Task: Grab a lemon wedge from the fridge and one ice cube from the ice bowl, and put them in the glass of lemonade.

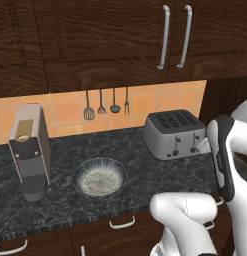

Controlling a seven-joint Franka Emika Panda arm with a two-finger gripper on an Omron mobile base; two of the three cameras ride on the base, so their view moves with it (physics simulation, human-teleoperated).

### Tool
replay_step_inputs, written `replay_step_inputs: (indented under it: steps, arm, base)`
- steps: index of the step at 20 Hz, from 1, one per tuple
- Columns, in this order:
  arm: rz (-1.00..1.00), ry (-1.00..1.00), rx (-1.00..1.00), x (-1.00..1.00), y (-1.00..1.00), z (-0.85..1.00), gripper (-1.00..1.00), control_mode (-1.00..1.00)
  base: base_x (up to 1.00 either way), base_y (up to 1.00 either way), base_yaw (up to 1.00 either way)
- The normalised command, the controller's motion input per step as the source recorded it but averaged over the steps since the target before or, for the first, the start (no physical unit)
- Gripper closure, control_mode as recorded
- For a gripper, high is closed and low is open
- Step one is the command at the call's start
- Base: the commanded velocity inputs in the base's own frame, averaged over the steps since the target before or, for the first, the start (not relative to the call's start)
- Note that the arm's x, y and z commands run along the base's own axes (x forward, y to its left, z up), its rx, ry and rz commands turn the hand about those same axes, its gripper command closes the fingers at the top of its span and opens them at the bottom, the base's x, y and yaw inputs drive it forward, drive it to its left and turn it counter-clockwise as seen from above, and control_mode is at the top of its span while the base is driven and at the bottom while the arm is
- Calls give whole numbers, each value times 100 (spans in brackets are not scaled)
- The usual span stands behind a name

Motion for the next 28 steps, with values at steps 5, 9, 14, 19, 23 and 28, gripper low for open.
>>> replay_step_inputs:
  steps: [5,9,14,19,23,28]
  arm:
    - [10,-11,0,-61,47,5,-100,-100]
    - [9,-3,0,-89,15,10,-100,-100]
    - [10,-7,3,-56,6,60,-100,-100]
    - [20,0,14,0,27,100,-100,-100]
    - [11,-8,2,-9,84,60,-100,-100]
    - [10,-3,-1,0,100,8,-100,-100]
  base:
    - [0,0,0]
    - [0,0,0]
    - [0,0,0]
    - [0,0,0]
    - [0,0,0]
    - [0,0,0]
